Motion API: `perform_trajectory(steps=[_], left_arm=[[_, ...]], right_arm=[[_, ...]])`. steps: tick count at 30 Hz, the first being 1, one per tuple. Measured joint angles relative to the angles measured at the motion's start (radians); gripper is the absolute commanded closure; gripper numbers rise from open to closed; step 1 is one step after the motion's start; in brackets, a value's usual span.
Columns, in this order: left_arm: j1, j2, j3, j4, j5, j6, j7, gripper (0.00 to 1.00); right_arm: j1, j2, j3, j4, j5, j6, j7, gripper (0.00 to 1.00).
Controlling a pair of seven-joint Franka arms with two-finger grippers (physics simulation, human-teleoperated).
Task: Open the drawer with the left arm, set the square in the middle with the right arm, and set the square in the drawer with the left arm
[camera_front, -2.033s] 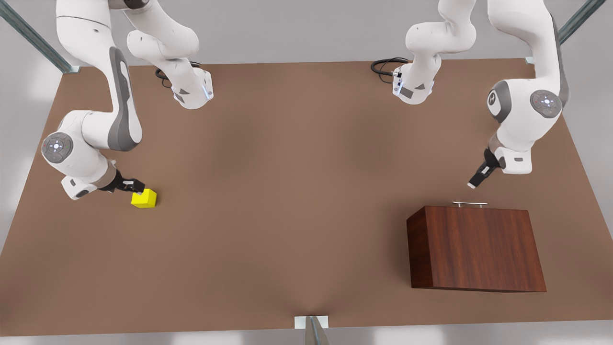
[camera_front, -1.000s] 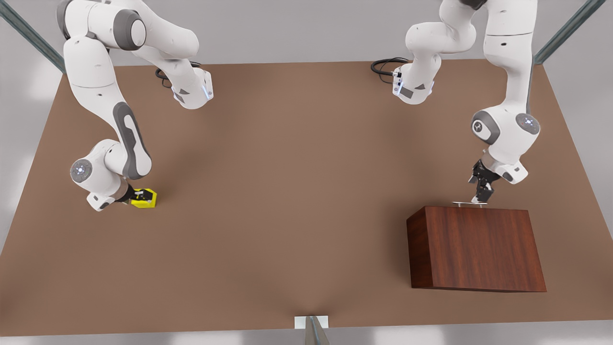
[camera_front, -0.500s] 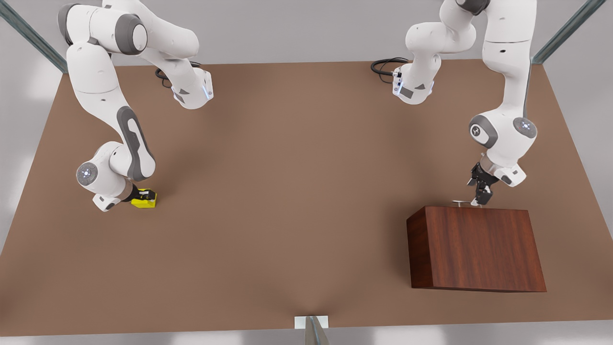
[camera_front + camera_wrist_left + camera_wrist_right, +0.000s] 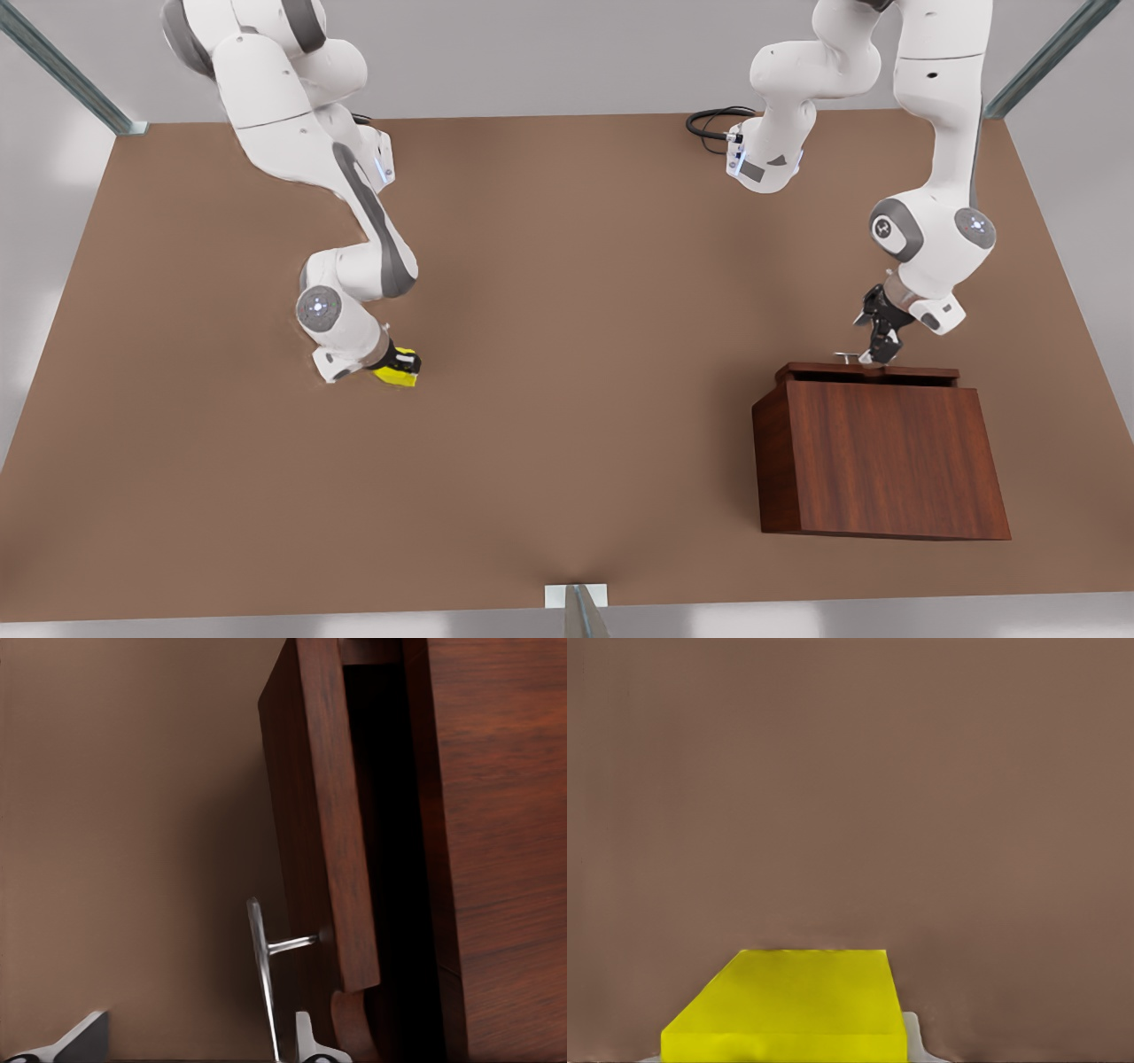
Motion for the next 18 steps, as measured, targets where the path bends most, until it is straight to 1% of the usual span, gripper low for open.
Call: perform_trajectory(steps=[2,3,4,6,8,11,12,14,15,16,17,18], left_arm=[[-0.001,-0.014,0.000,-0.020,-0.001,0.001,0.000,0.00],[-0.002,-0.016,0.001,-0.024,-0.001,0.001,0.000,0.00],[-0.003,-0.027,0.001,-0.037,-0.001,0.001,0.000,0.00],[-0.003,-0.050,0.000,-0.059,-0.001,0.001,0.000,0.00],[-0.004,-0.073,0.002,-0.088,-0.001,0.001,-0.001,0.00],[-0.010,-0.105,0.005,-0.128,-0.002,0.005,0.000,0.00],[-0.013,-0.117,0.005,-0.140,-0.003,0.006,0.000,0.00],[-0.011,-0.151,0.008,-0.177,-0.007,0.005,-0.001,0.00],[-0.011,-0.158,0.009,-0.184,-0.011,0.005,-0.001,0.00],[-0.020,-0.158,0.020,-0.185,-0.011,0.005,-0.001,0.00],[-0.026,-0.159,0.026,-0.185,-0.009,0.004,0.000,0.00],[-0.028,-0.159,0.035,-0.185,-0.007,0.004,0.001,0.00]], right_arm=[[0.166,0.058,0.000,0.102,-0.003,-0.006,0.327,0.39],[0.202,0.077,0.001,0.170,-0.001,-0.052,0.432,0.39],[0.254,0.145,0.001,0.292,-0.002,-0.096,0.596,0.39],[0.351,0.285,0.007,0.479,-0.005,-0.099,0.817,0.39],[0.406,0.382,0.049,0.639,-0.008,-0.122,0.993,0.39],[0.469,0.476,0.050,0.744,-0.012,-0.118,1.119,0.39],[0.488,0.498,0.046,0.756,-0.013,-0.119,1.137,0.37],[0.492,0.503,0.046,0.751,-0.026,-0.120,1.122,0.23],[0.490,0.503,0.046,0.746,-0.044,-0.119,1.091,0.20],[0.491,0.504,0.047,0.744,-0.046,-0.120,1.063,0.15],[0.491,0.504,0.047,0.744,-0.046,-0.120,1.063,0.03],[0.491,0.504,0.047,0.739,-0.047,-0.116,1.064,0.00]])
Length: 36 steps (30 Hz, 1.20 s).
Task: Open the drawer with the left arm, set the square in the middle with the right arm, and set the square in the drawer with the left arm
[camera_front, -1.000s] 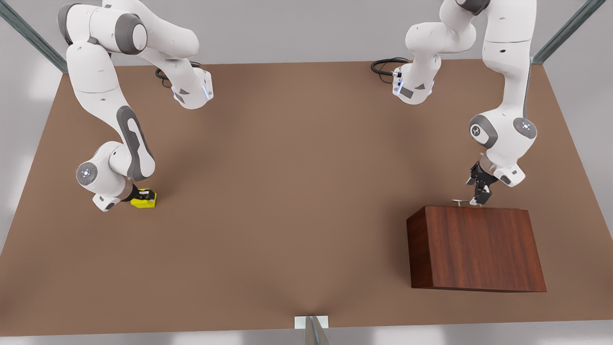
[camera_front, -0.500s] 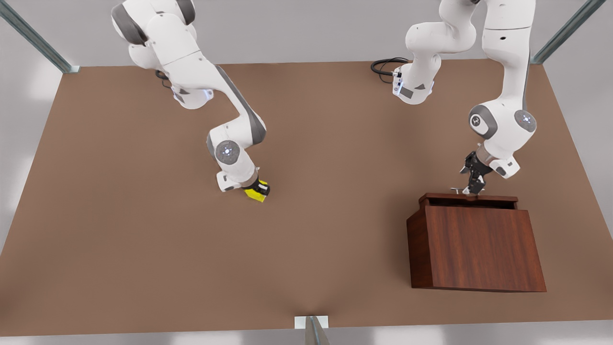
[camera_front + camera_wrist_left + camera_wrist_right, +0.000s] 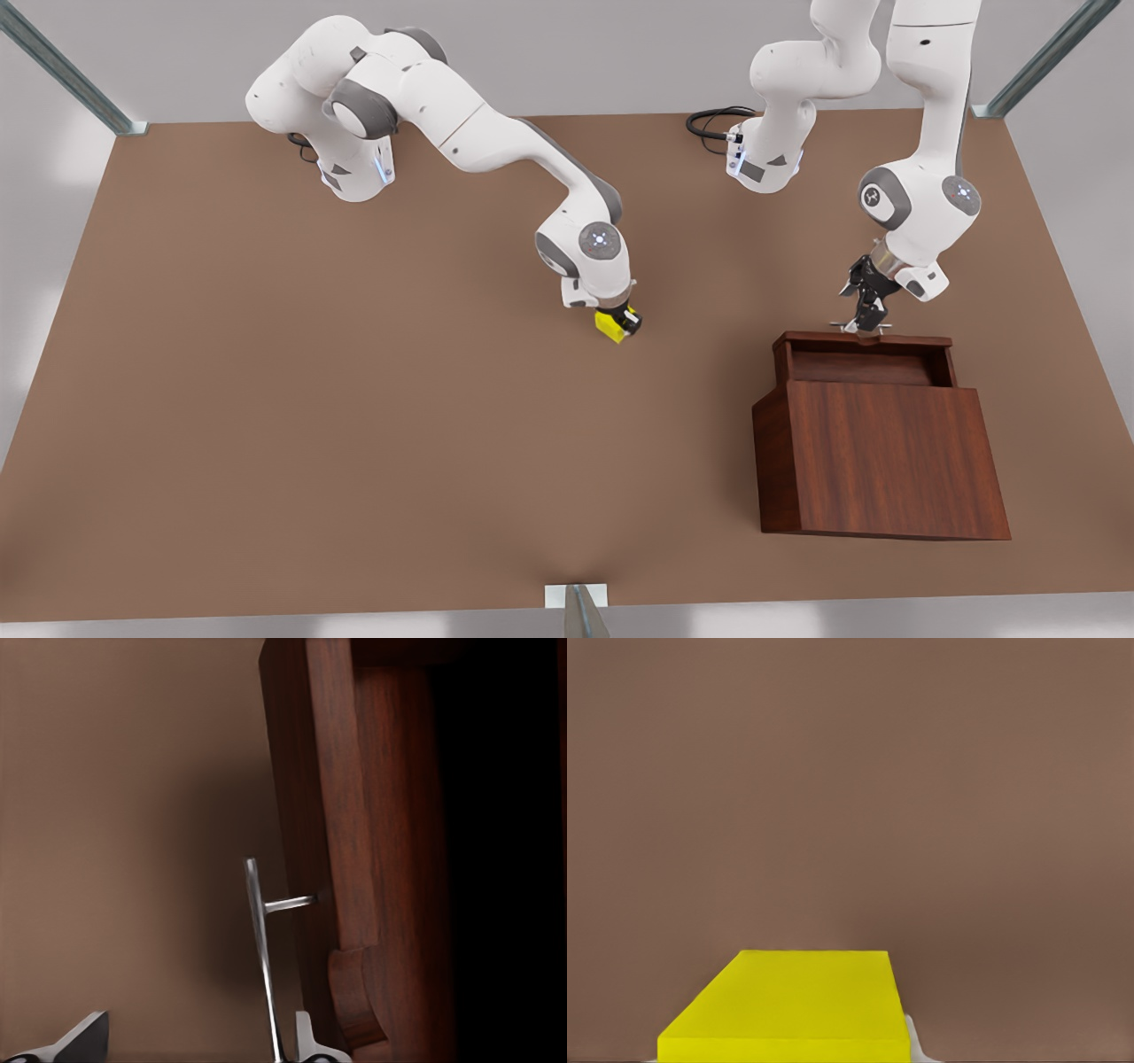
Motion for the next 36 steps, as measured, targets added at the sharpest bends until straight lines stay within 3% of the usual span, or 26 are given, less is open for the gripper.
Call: perform_trajectory(steps=[5,8,10,11,12,13,15,18,24,27,31,33,36], left_arm=[[0.001,0.000,0.016,0.000,0.004,-0.001,0.002,0.00],[-0.004,-0.013,0.030,-0.015,0.005,-0.003,0.002,0.00],[-0.002,-0.022,0.037,-0.029,0.006,-0.004,0.004,0.00],[-0.002,-0.037,0.037,-0.041,0.006,-0.005,0.002,0.00],[-0.012,-0.049,0.040,-0.049,0.006,-0.005,0.001,0.00],[-0.014,-0.073,0.044,-0.051,0.006,-0.024,-0.002,0.00],[-0.021,-0.119,0.060,-0.043,0.006,-0.071,-0.001,0.00],[-0.043,-0.073,0.025,0.221,0.028,-0.285,0.017,0.00],[-0.244,0.329,0.010,0.935,0.113,-0.674,0.477,0.00],[-0.299,0.485,-0.151,1.129,0.189,-0.754,0.536,0.00],[-0.297,0.549,-0.350,1.154,0.274,-0.776,0.770,0.00],[-0.344,0.563,-0.358,1.132,0.291,-0.760,0.872,0.00],[-0.401,0.533,-0.358,0.980,0.303,-0.595,0.857,0.00]], right_arm=[[-0.004,-0.017,0.001,-0.018,-0.011,0.006,-0.010,0.00],[-0.089,-0.217,-0.007,-0.142,-0.011,-0.007,-0.157,0.00],[-0.302,-0.469,0.024,-0.346,-0.007,-0.033,-0.426,0.00],[-0.480,-0.566,0.073,-0.386,-0.002,-0.163,-0.714,0.00],[-0.578,-0.622,0.072,-0.381,-0.010,-0.282,-0.855,0.00],[-0.784,-0.648,0.119,-0.314,-0.014,-0.499,-1.051,0.00],[-0.965,-0.713,0.110,-0.283,-0.179,-0.608,-1.382,0.00],[-0.967,-0.727,0.024,-0.237,-0.179,-0.674,-1.638,0.00],[-0.976,-0.624,0.023,-0.110,-0.178,-0.663,-1.636,0.00],[-0.978,-0.521,0.021,0.032,-0.136,-0.655,-1.632,0.00],[-0.980,-0.520,0.021,0.034,-0.130,-0.651,-1.631,0.00],[-0.976,-0.521,0.021,0.035,-0.132,-0.648,-1.631,0.00],[-0.983,-0.521,0.021,0.042,-0.131,-0.644,-1.630,0.00]])
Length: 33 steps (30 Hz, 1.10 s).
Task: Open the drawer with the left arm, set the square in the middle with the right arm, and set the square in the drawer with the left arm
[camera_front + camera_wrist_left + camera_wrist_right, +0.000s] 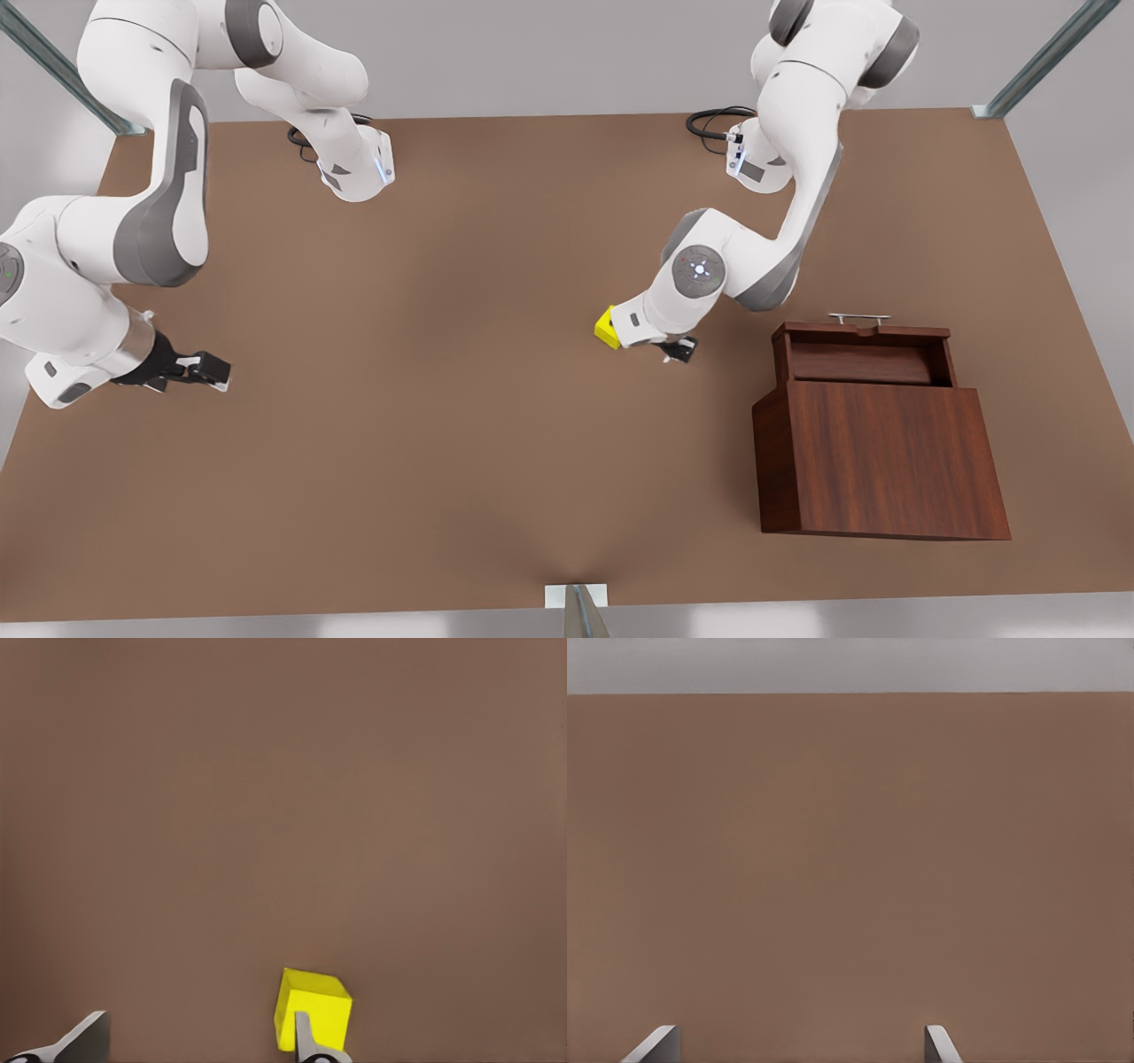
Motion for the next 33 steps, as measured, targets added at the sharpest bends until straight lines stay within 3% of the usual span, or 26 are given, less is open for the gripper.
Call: perform_trajectory(steps=[6,28,29,30,33], left_arm=[[-0.084,-0.097,0.002,-0.374,0.013,0.349,-0.089,0.00],[-0.142,0.122,0.003,-0.382,0.109,0.447,-0.114,0.00],[-0.142,0.125,0.003,-0.380,0.109,0.448,-0.114,0.08],[-0.142,0.125,0.003,-0.380,0.110,0.448,-0.114,0.25],[-0.142,0.123,0.003,-0.380,0.110,0.447,-0.114,0.33]], right_arm=[[-0.002,0.000,-0.001,0.003,0.028,0.013,0.000,0.00],[-0.007,-0.006,-0.001,0.004,0.034,0.042,0.000,0.00],[-0.007,-0.007,-0.001,0.003,0.034,0.041,0.000,0.00],[-0.007,-0.007,-0.001,0.003,0.034,0.041,0.000,0.00],[-0.007,-0.012,-0.001,0.003,0.035,0.039,0.000,0.00]])
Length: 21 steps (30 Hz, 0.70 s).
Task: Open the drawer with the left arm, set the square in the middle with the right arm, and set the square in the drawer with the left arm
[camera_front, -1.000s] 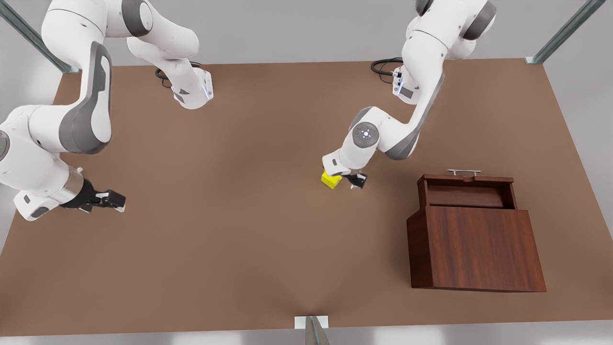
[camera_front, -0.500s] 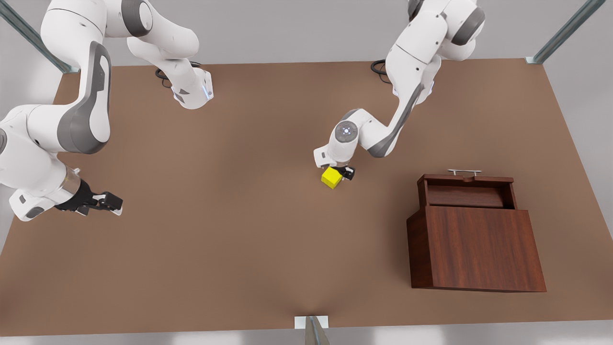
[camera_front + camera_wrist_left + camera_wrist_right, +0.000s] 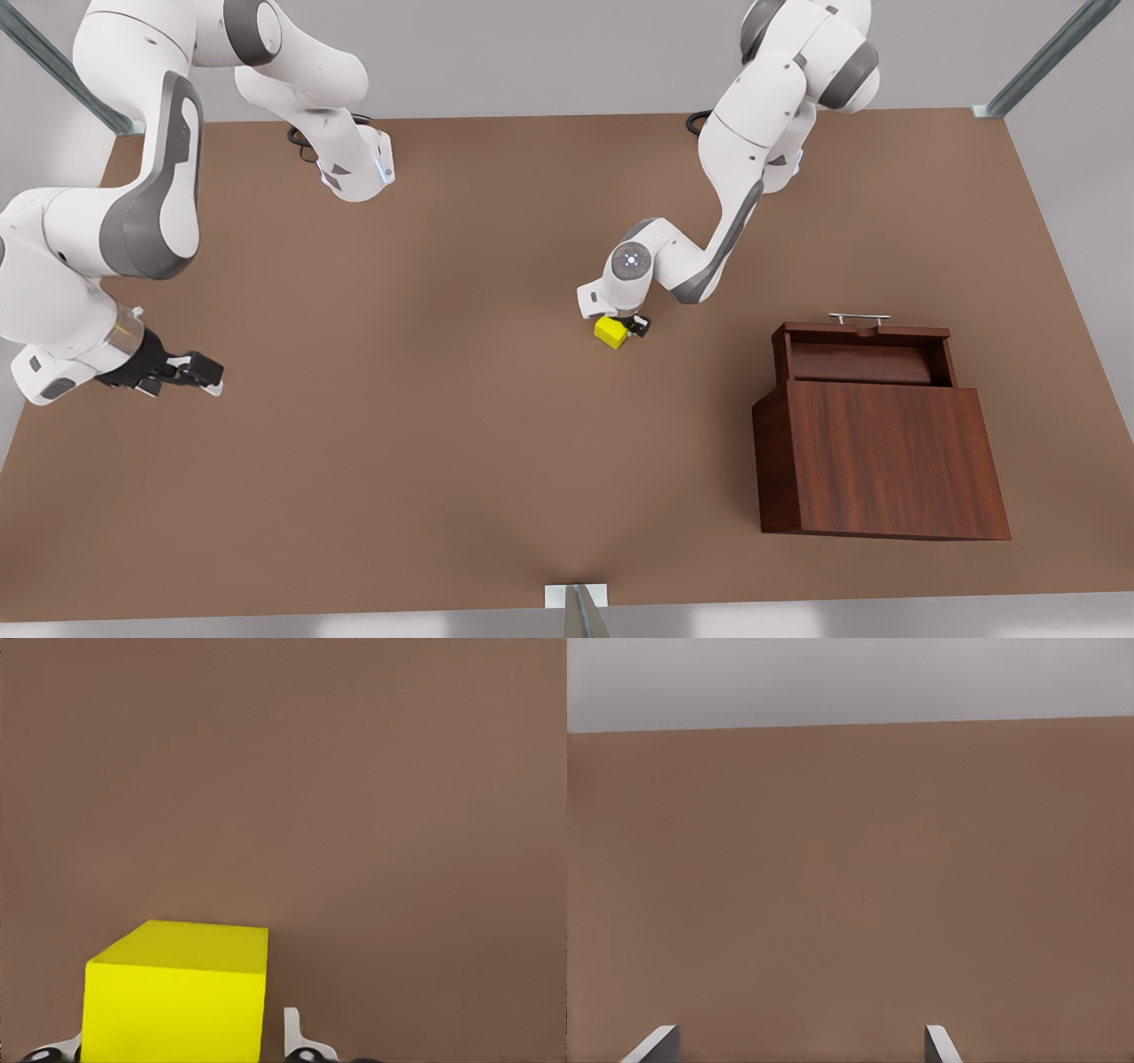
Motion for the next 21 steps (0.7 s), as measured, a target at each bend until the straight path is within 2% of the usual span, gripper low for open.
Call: perform_trajectory(steps=[9,12,16,21], left_arm=[[0.002,-0.028,0.002,0.008,0.020,-0.016,-0.006,0.33],[0.005,-0.136,0.014,0.056,0.019,-0.189,-0.011,0.32],[0.006,-0.337,0.113,0.084,-0.024,-0.426,0.036,0.32],[0.008,-0.467,0.382,0.085,-0.112,-0.591,0.162,0.31]], right_arm=[[0.010,-0.005,0.003,-0.005,-0.004,0.015,0.000,0.00],[0.006,0.000,0.003,-0.002,0.000,0.011,0.000,0.00],[0.003,0.001,0.003,-0.002,0.000,0.007,0.000,0.00],[-0.002,0.000,0.000,-0.002,0.000,0.003,0.000,0.00]])
